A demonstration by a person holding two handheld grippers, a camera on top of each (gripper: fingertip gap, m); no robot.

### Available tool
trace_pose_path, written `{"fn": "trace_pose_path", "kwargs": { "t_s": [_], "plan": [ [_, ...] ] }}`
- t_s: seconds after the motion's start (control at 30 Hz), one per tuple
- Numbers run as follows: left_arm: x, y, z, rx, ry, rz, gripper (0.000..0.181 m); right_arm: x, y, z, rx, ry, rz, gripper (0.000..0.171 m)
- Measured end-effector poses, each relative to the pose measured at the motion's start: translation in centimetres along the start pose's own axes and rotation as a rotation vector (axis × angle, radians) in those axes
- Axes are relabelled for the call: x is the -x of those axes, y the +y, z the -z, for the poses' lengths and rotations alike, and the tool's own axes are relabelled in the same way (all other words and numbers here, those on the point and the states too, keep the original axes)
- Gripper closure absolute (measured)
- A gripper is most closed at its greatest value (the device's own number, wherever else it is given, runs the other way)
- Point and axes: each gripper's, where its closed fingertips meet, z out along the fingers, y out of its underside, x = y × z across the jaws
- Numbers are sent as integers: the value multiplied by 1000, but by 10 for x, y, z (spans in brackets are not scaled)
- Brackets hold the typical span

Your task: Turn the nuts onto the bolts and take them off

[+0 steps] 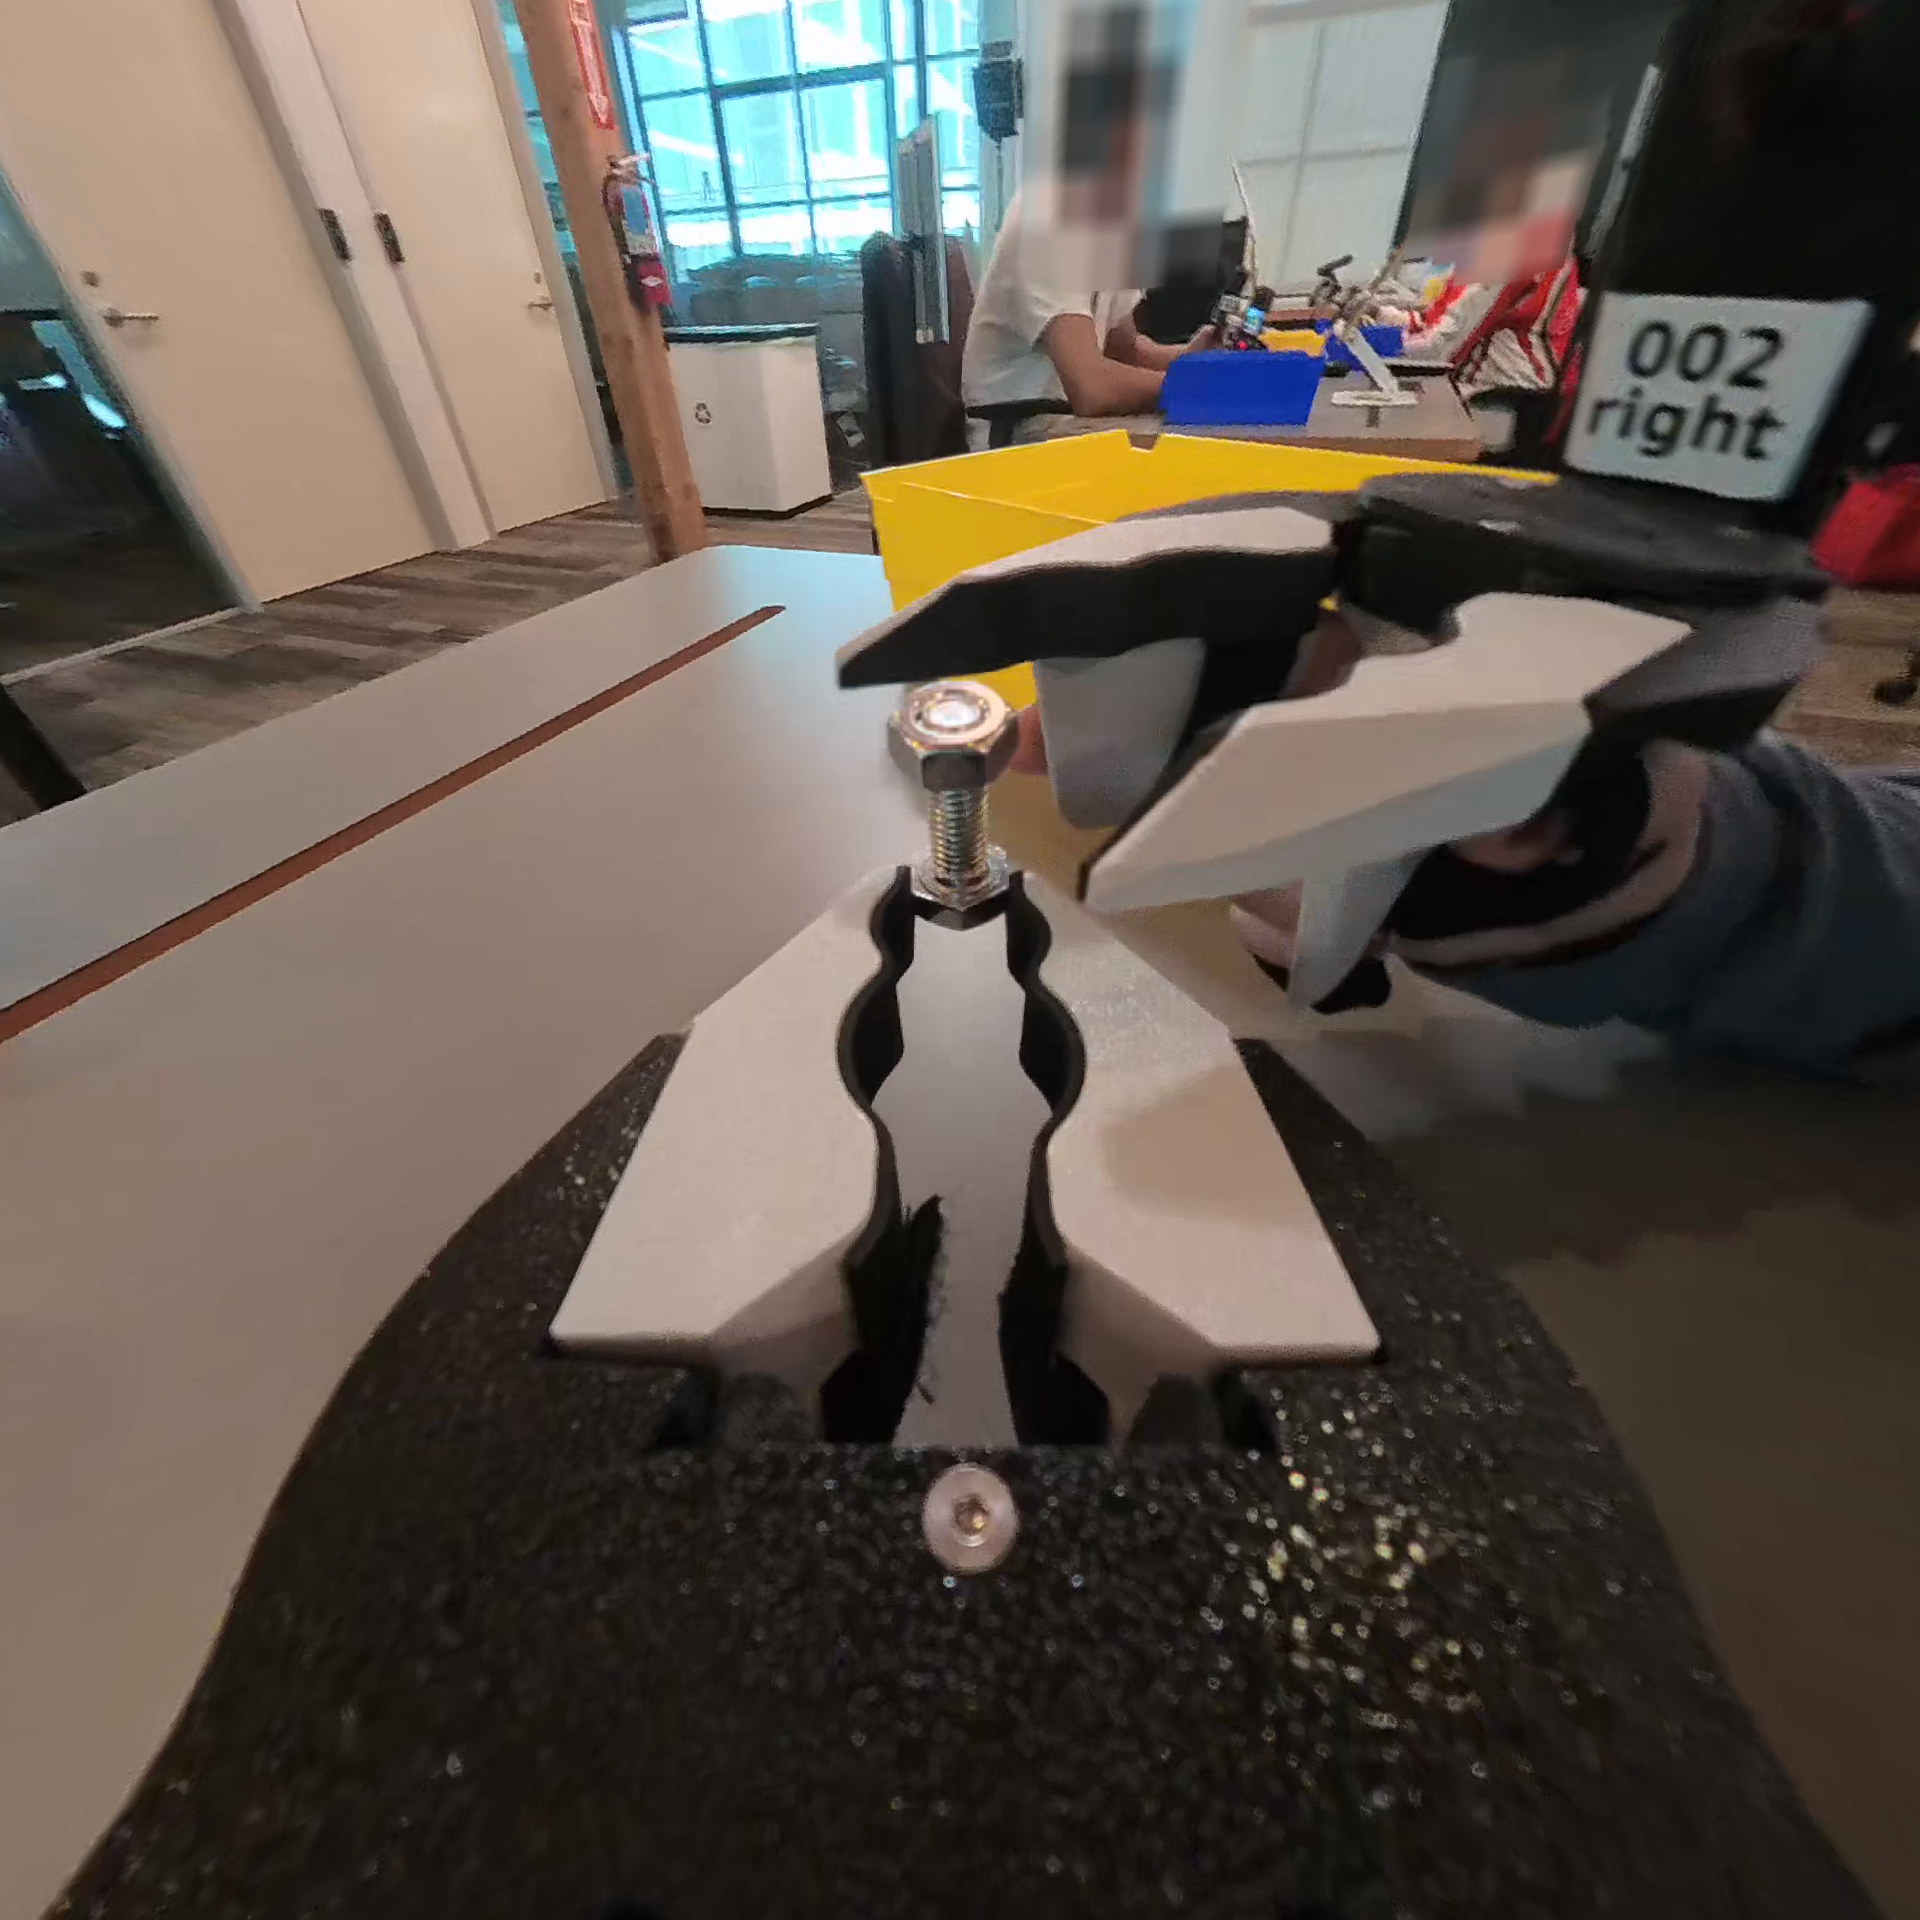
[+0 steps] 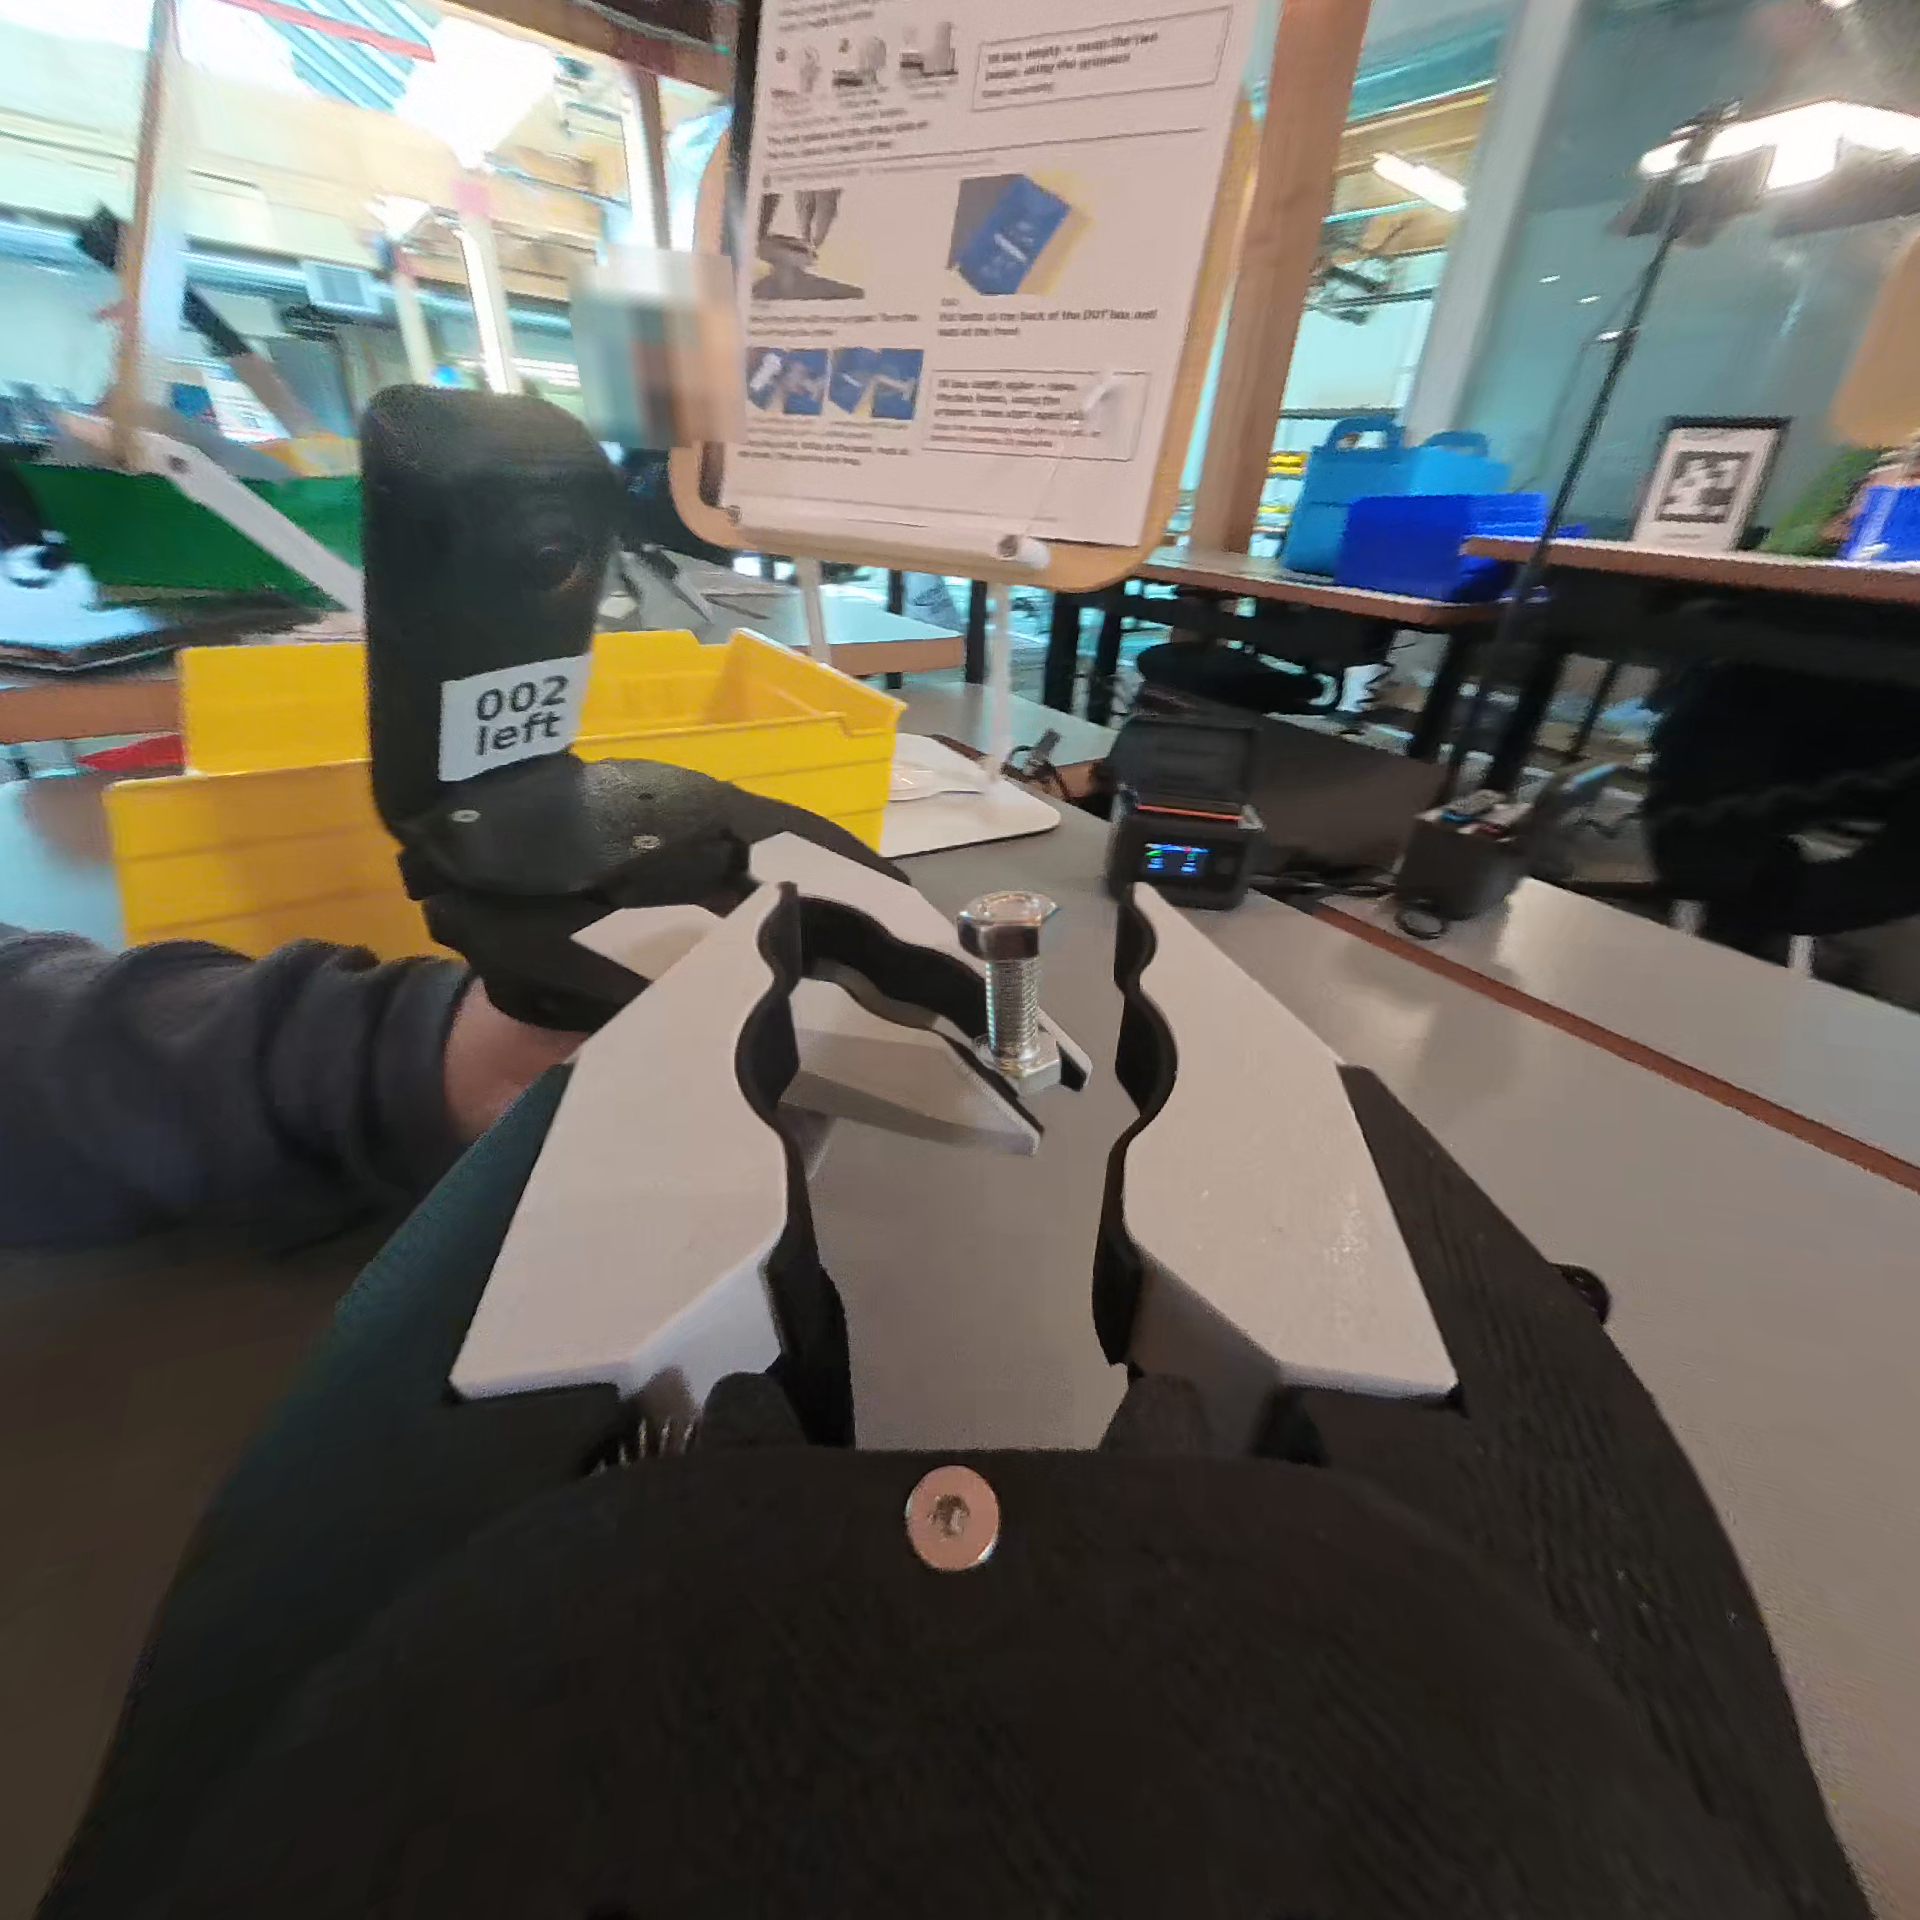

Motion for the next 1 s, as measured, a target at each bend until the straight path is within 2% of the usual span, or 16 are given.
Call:
{"fn": "trace_pose_path", "kwargs": {
  "t_s": [0.13,0.23,0.33,0.43,0.5,0.57,0.6,0.67,0.73,0.83,0.9,0.97,1.0],
  "plan": [
    [3,5,0,36,-16,-38,166,9,7,4,59,-101,41,117],
    [19,3,7,18,-44,34,166,7,5,9,60,-133,16,126],
    [5,6,4,46,41,9,166,5,6,6,61,-104,26,105],
    [-17,16,-6,103,109,-47,166,14,13,1,91,-127,74,99],
    [-13,18,-6,117,93,-38,166,20,19,2,125,-170,78,107],
    [2,20,-2,111,48,23,166,23,17,7,118,-221,47,126],
    [7,18,0,97,41,58,166,21,15,8,109,-222,32,127],
    [12,16,3,81,37,70,166,15,15,8,105,-196,29,124],
    [6,17,2,85,70,57,166,10,14,6,90,-156,37,108],
    [-10,22,-4,111,130,11,166,11,18,3,99,-156,21,95],
    [-12,22,-5,117,124,-1,166,15,20,3,113,-188,18,99],
    [-1,23,-2,117,82,21,166,18,19,6,117,-220,10,111],
    [8,24,0,112,51,45,166,19,18,9,115,-243,0,123]
  ]
}}
